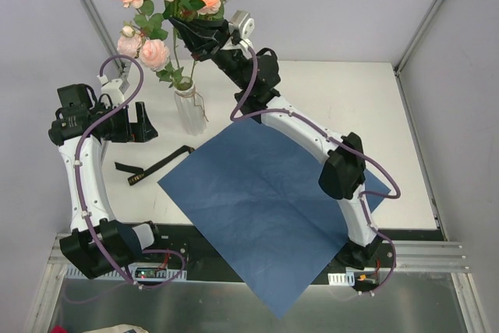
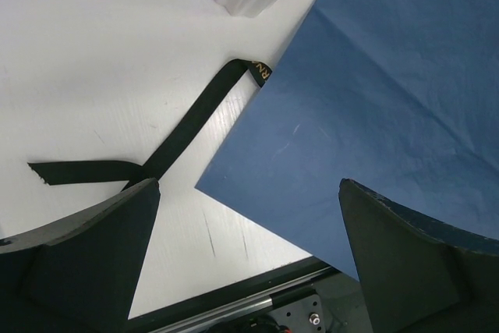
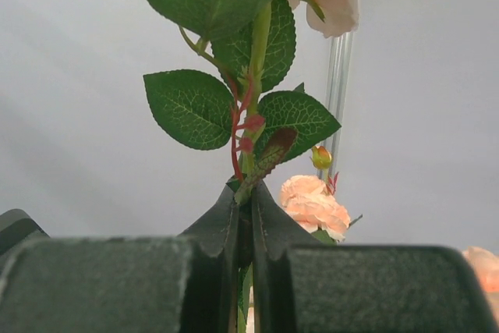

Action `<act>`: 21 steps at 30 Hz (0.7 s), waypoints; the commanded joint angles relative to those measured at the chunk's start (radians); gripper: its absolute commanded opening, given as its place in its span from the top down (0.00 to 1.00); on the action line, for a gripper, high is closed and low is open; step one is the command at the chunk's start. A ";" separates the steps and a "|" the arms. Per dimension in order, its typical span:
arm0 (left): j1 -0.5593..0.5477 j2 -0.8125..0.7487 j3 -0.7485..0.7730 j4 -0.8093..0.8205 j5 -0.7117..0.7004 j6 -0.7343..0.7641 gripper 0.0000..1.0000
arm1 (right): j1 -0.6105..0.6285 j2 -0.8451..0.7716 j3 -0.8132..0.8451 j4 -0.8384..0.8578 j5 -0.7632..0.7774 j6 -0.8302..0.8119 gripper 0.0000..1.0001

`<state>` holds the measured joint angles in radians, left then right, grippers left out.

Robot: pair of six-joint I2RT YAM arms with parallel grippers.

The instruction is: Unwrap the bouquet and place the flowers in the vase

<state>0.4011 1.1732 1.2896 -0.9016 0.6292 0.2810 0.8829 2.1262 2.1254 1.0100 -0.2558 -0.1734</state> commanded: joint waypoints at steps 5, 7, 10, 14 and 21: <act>0.007 0.008 0.031 0.004 0.046 0.027 0.01 | -0.022 0.014 -0.054 0.099 0.075 0.041 0.99; 0.007 0.009 0.030 0.004 0.049 0.026 0.01 | -0.024 0.006 -0.084 0.101 0.079 0.040 0.99; 0.007 0.008 0.025 0.006 0.052 0.029 0.01 | -0.028 0.008 -0.116 0.101 0.089 0.037 0.99; 0.007 -0.001 0.022 0.009 0.047 0.026 0.01 | -0.030 0.015 -0.157 0.073 0.141 0.052 0.96; 0.008 -0.018 -0.001 0.033 0.084 -0.017 0.01 | -0.022 -0.012 -0.252 -0.071 0.147 0.061 0.67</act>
<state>0.4011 1.1778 1.2896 -0.8936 0.6582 0.2806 0.8577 2.1593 1.8942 0.9867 -0.1249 -0.1249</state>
